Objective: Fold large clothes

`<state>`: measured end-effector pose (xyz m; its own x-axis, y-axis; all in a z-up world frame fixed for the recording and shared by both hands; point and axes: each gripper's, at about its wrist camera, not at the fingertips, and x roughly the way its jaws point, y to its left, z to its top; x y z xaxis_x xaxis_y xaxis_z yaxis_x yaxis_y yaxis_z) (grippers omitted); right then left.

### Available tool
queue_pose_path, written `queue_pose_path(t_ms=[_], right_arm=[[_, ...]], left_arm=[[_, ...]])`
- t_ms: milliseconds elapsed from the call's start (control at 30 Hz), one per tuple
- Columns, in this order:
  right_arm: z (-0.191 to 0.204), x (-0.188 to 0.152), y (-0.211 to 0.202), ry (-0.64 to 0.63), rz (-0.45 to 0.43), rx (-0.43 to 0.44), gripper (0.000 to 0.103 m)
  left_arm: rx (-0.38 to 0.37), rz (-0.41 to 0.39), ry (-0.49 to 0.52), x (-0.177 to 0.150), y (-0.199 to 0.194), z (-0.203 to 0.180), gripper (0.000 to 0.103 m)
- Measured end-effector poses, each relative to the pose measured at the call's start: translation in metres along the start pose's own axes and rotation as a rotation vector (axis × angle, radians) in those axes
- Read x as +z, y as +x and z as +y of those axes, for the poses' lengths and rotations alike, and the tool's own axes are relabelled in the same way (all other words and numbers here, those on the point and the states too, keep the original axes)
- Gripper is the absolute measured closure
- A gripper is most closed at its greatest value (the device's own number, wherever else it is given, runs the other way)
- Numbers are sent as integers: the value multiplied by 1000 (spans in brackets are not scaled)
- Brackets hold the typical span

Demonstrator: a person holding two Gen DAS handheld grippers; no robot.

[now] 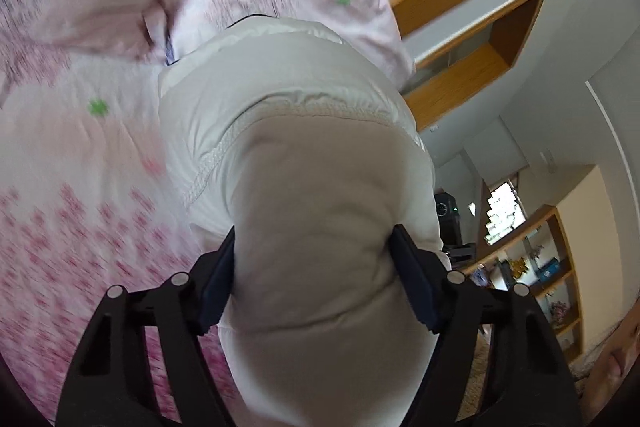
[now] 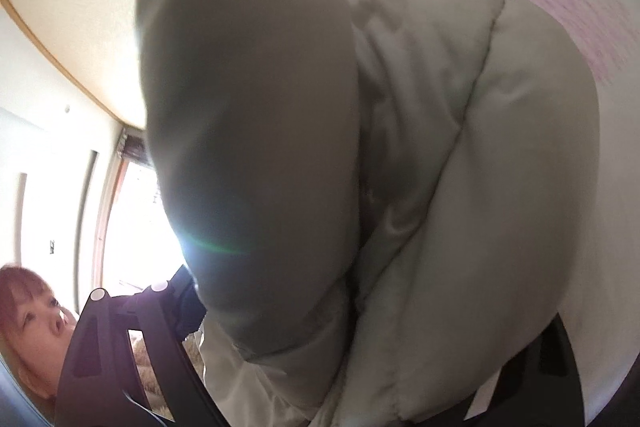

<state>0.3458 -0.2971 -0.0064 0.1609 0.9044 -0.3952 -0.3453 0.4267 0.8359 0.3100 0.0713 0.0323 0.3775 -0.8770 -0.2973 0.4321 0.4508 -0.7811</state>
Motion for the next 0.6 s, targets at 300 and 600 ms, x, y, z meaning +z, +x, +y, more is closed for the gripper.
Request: queue_pose_path(t_ms=[300,600], right_arm=[[18,64,94,-18,78,-42,17],[-2,48,122,144,76,-127,4]], left_arm=[[155,-148,-34,29,-59,44,31],[246,-184,-87,31,-68,87,21]])
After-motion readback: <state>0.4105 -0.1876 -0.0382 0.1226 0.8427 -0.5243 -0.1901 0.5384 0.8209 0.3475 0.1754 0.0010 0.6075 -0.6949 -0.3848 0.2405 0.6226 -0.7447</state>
